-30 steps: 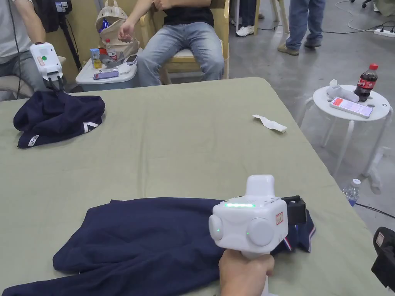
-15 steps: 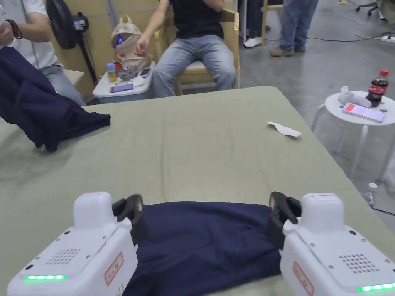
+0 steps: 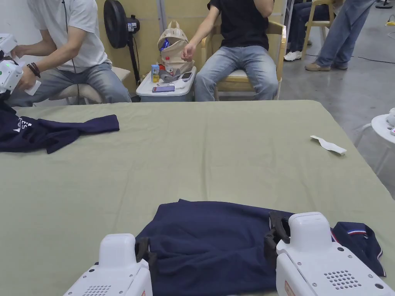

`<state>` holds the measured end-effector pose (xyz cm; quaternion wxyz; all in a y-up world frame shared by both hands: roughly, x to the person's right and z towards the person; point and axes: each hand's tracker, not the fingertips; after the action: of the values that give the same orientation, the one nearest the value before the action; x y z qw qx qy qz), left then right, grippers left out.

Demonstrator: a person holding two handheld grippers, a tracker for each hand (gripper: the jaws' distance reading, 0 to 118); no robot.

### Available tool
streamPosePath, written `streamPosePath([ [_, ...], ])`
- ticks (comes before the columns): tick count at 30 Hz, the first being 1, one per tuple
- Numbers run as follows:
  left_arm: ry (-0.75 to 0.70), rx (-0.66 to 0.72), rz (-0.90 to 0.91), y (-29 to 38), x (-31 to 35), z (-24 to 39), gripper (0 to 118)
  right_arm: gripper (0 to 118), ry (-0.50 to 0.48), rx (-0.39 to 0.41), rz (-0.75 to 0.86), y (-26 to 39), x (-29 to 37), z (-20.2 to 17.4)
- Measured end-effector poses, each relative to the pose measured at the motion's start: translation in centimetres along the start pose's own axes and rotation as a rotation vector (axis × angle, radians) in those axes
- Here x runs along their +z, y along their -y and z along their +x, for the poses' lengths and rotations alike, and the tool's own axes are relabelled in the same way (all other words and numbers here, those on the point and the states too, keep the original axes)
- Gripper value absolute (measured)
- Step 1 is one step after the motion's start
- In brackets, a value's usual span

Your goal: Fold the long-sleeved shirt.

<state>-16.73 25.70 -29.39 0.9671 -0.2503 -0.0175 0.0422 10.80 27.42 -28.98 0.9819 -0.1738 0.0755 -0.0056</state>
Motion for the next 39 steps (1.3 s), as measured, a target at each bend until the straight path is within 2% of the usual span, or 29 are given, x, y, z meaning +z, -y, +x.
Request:
streamPosePath([
  [2, -0.043, -0.066, -0.014, -0.3, -0.7, 0.7, 0, 1, 0.01, 0.014, -0.011, 0.1, -0.2, 0.3],
  [8, 0.023, -0.04, 0.023, -0.5, -1.1, 2.0, 0, 1, 0.035, 0.003, -0.054, 0.2, -1.1, 1.3],
  [13, 0.036, -0.048, -0.013, 0.1, -2.0, 2.6, 0, 1, 0.009, -0.023, -0.084, 0.8, -2.0, 1.3],
  [16, 0.098, -0.032, -0.011, 0.0, -2.5, 2.2, 0, 1, -0.007, -0.02, -0.111, 1.4, -2.5, 1.4],
  [18, 0.067, -0.043, -0.022, -0.6, -3.7, 2.0, 1, 1, -0.035, -0.057, -0.122, 1.7, -2.6, 1.9],
  [20, 0.063, -0.066, -0.059, -1.8, -6.8, 1.2, 38, 1, -0.034, -0.07, -0.132, 2.0, -2.8, 2.3],
  [21, 0.056, -0.077, -0.08, -2.5, -8.4, 0.9, 52, 1, -0.034, -0.066, -0.141, 2.3, -2.9, 2.6],
  [26, 0.126, -0.093, -0.183, -4.9, -22.6, -1.2, 55, 1, 0.02, -0.02, -0.216, 4.1, -4.8, 4.6],
  [31, 0.13, -0.1, -0.492, -2.1, -35.2, -2.5, 55, 1, 0.072, -0.052, -0.291, 5.8, -6.7, 7.3],
  [32, 0.163, -0.07, -0.556, -1.3, -36.3, -2.8, 59, 1, 0.079, -0.051, -0.305, 6.1, -7.0, 7.9],
  [33, 0.191, -0.099, -0.337, -2.3, -33.7, -2.7, 59, 1, 0.092, -0.048, -0.318, 6.3, -7.3, 8.2],
  [34, 0.196, -0.11, -0.363, -2.7, -33.5, -2.1, 46, 1, 0.107, -0.047, -0.327, 6.5, -7.6, 8.6],
  [35, 0.166, -0.089, -0.467, -2.4, -34.0, -1.9, 34, 1, 0.118, -0.051, -0.333, 6.6, -7.8, 8.9],
  [36, 0.125, -0.087, -0.387, -2.5, -33.3, -1.7, 22, 1, 0.12, -0.059, -0.336, 6.7, -8.1, 9.1],
  [37, 0.155, -0.067, -0.407, -2.3, -33.4, -1.5, 5, 1, 0.121, -0.069, -0.339, 6.8, -8.5, 9.3],
  [38, 0.158, -0.048, -0.41, -1.8, -33.6, -1.1, 4, 1, 0.122, -0.081, -0.345, 6.8, -8.9, 9.4],
  [39, 0.113, -0.106, -0.374, -1.9, -33.4, -0.6, 4, 1, 0.122, -0.091, -0.349, 6.7, -9.1, 9.5],
])
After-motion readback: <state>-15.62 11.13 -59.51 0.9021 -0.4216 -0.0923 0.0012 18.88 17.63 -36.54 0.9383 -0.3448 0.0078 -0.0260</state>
